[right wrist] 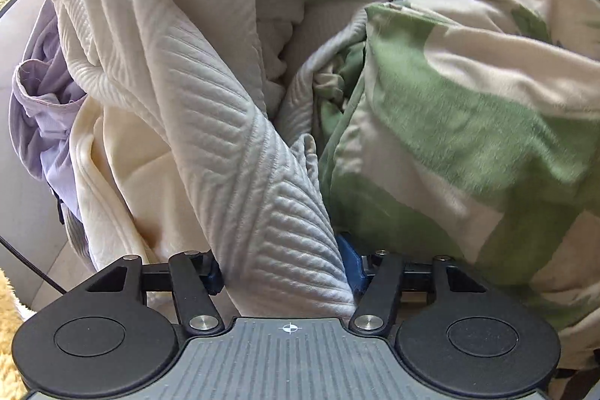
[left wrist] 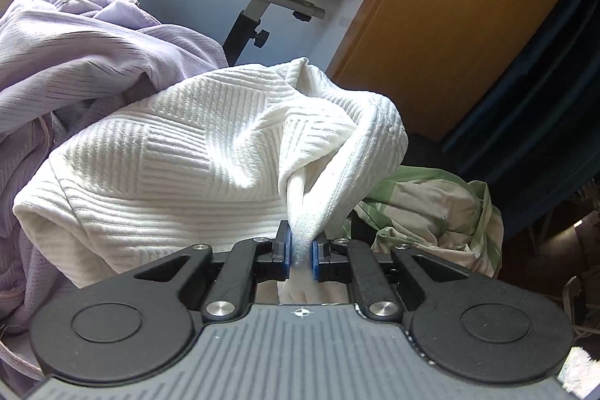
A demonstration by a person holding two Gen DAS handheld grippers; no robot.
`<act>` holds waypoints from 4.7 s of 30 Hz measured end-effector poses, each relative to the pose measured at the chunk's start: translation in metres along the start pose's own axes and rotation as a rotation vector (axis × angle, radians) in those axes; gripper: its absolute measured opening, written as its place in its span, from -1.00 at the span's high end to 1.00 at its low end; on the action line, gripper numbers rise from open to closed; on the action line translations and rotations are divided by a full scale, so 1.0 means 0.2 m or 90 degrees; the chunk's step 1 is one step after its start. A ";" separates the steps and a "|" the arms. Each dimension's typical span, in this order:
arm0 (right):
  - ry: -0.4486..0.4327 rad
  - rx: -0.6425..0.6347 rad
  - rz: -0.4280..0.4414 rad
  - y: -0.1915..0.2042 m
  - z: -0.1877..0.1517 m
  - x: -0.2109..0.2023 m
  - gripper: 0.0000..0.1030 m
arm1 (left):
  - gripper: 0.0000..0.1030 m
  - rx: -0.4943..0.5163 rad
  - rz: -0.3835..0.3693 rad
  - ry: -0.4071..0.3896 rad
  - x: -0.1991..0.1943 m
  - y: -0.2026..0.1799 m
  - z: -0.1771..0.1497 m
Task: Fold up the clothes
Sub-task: 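Lift the white top out of the pile with both grippers, then hold the white top up with both grippers, spreading it apart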
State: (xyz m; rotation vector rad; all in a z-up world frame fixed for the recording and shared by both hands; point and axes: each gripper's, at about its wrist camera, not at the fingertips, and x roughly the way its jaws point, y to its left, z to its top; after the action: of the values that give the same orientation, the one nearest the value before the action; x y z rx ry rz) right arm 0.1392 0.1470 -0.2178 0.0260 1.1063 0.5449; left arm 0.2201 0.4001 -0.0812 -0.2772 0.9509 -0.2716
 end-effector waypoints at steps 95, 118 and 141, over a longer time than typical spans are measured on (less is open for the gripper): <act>-0.151 -0.029 -0.014 0.08 0.46 -0.11 -0.90 | 0.73 -0.236 0.310 -0.155 -0.27 0.78 0.20; -0.100 -0.040 0.041 0.17 0.41 0.00 0.88 | -0.82 -0.175 0.251 -0.173 -0.51 0.56 0.23; -0.119 -0.057 0.136 0.24 0.26 -0.13 0.86 | 0.68 -0.092 0.157 -0.029 -0.18 0.19 0.10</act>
State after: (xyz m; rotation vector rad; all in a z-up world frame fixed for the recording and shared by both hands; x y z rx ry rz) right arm 0.1550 0.1910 -0.1593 0.1168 0.9009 0.7678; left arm 0.2204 0.4500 -0.0571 -0.2941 0.9508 0.0301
